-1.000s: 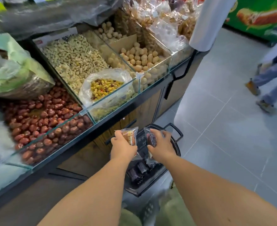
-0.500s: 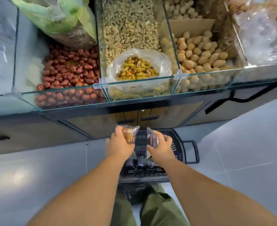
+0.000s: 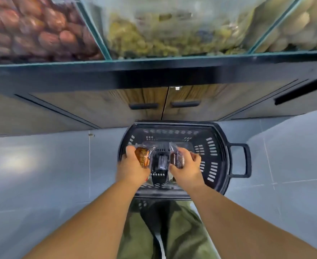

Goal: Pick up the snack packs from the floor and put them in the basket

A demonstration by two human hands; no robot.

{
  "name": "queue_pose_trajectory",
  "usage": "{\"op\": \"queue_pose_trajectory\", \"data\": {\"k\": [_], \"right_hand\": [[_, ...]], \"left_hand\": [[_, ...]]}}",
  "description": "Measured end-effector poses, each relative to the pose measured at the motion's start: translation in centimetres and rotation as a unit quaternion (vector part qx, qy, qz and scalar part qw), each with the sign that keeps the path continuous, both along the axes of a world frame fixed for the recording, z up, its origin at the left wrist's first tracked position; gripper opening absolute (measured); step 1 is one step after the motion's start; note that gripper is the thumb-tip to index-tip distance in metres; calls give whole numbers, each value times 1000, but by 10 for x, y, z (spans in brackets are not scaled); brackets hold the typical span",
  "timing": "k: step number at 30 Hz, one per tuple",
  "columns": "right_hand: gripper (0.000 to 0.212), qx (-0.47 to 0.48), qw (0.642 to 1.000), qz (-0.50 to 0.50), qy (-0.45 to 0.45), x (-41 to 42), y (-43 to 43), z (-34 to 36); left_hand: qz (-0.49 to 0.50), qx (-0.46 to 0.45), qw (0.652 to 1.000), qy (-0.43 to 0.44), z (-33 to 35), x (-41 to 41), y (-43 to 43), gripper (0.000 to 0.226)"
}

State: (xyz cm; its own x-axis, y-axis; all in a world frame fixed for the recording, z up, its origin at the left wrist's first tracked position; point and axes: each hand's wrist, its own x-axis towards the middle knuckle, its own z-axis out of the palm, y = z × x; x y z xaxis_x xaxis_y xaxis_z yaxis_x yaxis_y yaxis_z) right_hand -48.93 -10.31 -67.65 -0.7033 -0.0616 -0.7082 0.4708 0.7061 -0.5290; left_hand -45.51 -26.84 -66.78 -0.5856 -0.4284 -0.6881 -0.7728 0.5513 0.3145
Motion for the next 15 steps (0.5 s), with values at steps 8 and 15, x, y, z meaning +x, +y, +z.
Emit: {"op": "queue_pose_trajectory", "data": {"k": [8,15], "right_hand": [[65,25,999,28,-11,4,-16,-120],[59,52,997,51,-29,0,-34,-213]], "left_hand": [[15,33,999,-14,-125,-3,-18,74],[-21,62,998,16,-213,-13,-7,62]]}}
